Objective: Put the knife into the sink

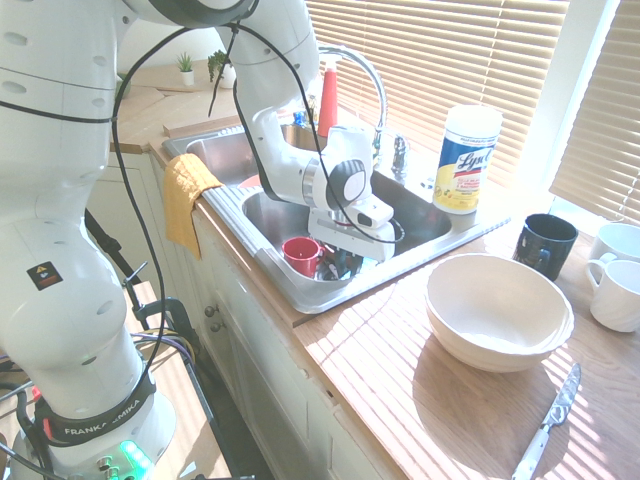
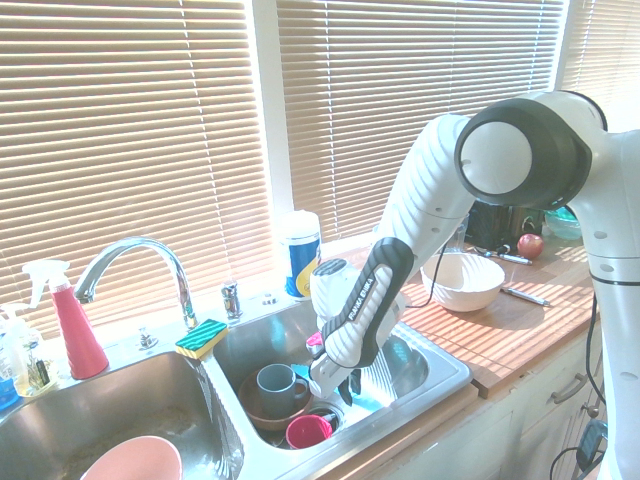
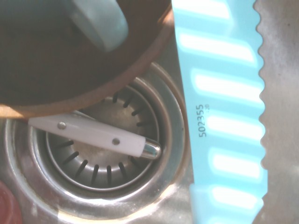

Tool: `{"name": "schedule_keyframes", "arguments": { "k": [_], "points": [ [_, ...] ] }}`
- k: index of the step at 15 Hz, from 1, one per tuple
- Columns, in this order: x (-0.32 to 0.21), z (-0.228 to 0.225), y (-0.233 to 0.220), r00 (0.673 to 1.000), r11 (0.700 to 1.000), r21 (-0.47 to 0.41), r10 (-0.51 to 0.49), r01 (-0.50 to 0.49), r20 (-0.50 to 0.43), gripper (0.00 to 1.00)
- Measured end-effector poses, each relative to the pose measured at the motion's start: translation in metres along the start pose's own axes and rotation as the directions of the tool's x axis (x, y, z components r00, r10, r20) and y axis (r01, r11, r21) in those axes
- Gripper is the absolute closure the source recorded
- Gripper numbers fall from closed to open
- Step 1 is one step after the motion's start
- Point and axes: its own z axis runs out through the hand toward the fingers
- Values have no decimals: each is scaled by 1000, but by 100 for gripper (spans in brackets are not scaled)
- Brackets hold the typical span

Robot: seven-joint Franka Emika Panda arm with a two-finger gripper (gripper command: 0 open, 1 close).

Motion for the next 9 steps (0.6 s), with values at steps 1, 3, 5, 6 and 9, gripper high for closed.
{"name": "schedule_keyframes", "arguments": {
  "k": [1,3,5,6,9],
  "points": [
    [0,0,0,1000,1000,0,1,-1,0,0],
    [1,0,1,1000,1000,-1,4,-4,0,0],
    [2,0,2,1000,1000,-2,7,-7,-1,0],
    [3,-1,2,1000,1000,-1,8,-8,-2,0],
    [4,-6,2,1000,1000,5,8,-8,-10,0]
  ]
}}
